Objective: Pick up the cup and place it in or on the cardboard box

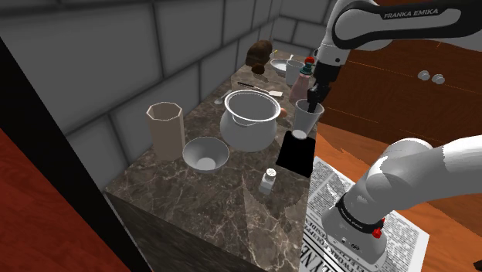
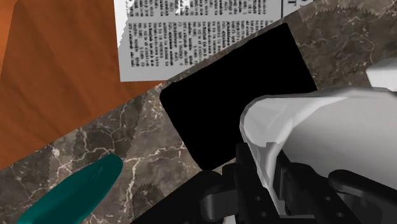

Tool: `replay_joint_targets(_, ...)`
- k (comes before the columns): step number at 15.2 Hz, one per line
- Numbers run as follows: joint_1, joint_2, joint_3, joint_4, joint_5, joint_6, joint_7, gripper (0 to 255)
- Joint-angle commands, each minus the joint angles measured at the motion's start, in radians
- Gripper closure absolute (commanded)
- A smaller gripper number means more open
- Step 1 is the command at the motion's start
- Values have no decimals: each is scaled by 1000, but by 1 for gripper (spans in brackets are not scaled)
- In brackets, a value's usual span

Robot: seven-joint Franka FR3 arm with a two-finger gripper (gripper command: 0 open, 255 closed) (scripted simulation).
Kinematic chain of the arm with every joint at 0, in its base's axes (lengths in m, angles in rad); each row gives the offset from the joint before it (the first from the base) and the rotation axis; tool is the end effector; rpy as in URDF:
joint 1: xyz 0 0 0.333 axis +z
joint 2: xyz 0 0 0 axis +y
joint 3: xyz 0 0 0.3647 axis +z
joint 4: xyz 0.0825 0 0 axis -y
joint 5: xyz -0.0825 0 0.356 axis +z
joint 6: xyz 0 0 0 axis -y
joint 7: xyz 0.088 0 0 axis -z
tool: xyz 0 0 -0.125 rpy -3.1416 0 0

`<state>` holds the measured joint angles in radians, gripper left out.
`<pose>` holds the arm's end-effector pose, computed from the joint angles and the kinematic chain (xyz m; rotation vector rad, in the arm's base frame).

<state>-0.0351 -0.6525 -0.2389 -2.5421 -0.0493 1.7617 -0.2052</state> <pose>0.2680 -0.0917 0.4982 -3.0124 -0.0029 0.1761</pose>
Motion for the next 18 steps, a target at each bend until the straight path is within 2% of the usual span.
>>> replay_joint_targets(1,0,4,-2,-10,-1,15,-1,255)
replay_joint_targets(8,0,4,-2,-10,-1,15,-1,255)
replay_joint_targets(9,0,4,-2,-10,-1,15,-1,0)
replay_joint_targets(14,0,4,-2,-10,-1,15,-1,0)
replay_joint_targets(18,4,15,2,124,5,-108,-3,0)
